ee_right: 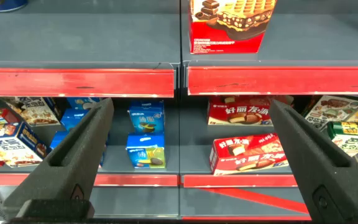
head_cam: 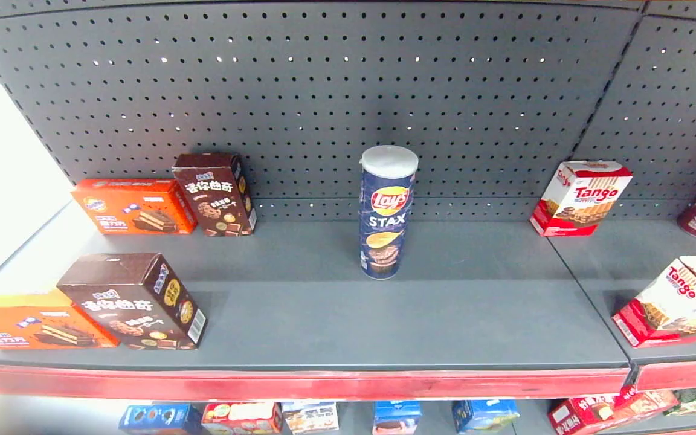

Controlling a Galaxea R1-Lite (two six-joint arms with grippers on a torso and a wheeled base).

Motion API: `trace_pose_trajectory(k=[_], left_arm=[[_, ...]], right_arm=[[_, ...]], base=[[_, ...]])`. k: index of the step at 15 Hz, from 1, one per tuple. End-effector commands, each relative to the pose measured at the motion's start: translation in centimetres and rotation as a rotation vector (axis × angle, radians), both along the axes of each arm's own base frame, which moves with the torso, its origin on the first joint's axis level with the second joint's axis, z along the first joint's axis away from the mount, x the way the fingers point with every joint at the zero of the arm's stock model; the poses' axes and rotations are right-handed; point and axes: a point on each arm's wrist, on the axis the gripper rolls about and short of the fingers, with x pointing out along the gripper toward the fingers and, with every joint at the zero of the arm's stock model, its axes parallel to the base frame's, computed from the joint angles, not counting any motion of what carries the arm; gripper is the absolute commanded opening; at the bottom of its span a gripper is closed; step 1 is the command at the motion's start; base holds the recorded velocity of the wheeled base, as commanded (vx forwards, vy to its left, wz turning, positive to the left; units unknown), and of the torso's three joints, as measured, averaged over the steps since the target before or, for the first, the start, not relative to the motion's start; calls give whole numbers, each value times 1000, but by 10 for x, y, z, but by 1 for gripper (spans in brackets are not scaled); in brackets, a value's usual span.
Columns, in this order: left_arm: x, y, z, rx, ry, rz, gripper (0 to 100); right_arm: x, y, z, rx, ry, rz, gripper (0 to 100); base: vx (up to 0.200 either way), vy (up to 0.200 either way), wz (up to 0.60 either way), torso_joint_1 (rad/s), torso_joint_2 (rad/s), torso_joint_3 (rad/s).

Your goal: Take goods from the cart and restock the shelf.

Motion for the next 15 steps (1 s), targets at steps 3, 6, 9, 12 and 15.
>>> trace_pose_trajectory(k=[3, 6, 9, 12, 15], left_arm=[[0, 0, 0, 0, -1, -1, 100], [0, 0, 0, 0, -1, -1, 100], [0, 0, 0, 0, 1, -1, 100], [0, 0, 0, 0, 1, -1, 100], [0, 0, 0, 0, 1, -1, 100]], right_arm=[[0, 0, 0, 0, 1, 1, 100], [0, 0, 0, 0, 3, 3, 100], [0, 0, 0, -2, 1, 3, 100], [0, 0, 0, -2, 3, -1, 100], [0, 0, 0, -2, 3, -1, 100]], base=[[0, 0, 0, 0, 0, 0], [0, 0, 0, 0, 0, 0], [0, 0, 0, 0, 0, 0], [0, 0, 400, 0, 3, 2], [0, 0, 600, -2, 1, 2]])
